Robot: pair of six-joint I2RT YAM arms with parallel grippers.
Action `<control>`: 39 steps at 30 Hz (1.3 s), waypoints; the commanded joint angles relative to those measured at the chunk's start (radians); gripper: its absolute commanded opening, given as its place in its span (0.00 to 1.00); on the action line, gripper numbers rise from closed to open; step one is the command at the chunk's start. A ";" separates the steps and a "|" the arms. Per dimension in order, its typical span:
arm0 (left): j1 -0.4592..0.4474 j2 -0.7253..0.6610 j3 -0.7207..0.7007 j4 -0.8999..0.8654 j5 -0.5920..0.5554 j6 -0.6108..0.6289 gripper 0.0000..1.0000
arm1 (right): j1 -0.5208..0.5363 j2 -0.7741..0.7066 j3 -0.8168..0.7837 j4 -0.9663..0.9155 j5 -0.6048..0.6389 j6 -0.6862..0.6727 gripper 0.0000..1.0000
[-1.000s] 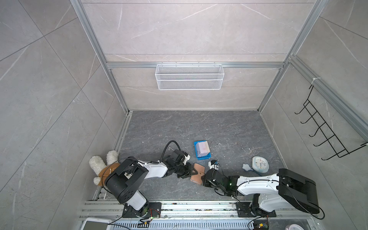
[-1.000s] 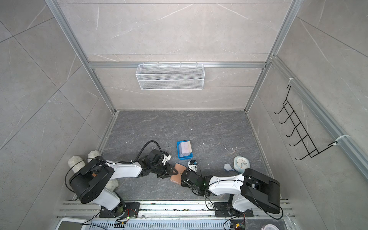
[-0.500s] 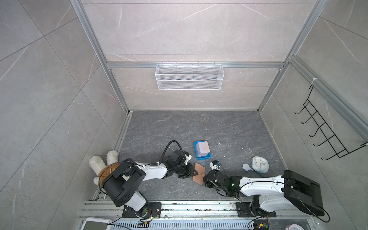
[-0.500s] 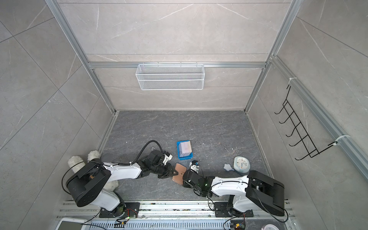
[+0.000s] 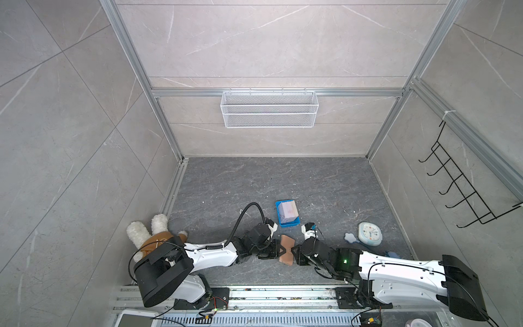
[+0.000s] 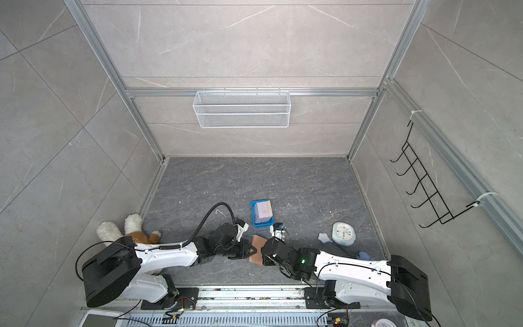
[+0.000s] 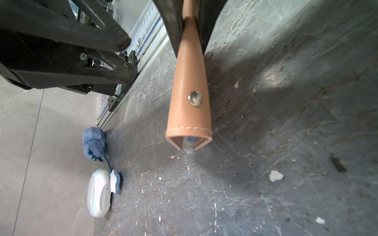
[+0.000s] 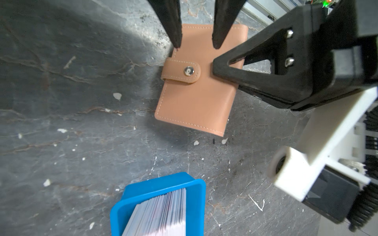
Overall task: Insert credit cards into a card holder
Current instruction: Pick up the card holder from the center of the table, then open the button on the card holder.
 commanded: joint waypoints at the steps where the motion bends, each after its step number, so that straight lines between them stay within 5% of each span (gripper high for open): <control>1: -0.019 -0.044 -0.010 0.042 -0.112 -0.017 0.09 | 0.009 -0.006 0.039 -0.103 0.030 -0.041 0.30; 28: -0.079 -0.041 -0.017 0.054 -0.176 0.007 0.09 | -0.032 0.191 0.094 -0.036 -0.029 -0.074 0.37; 39: -0.081 -0.038 -0.015 0.054 -0.184 0.006 0.09 | -0.087 0.202 0.069 -0.039 -0.048 -0.073 0.33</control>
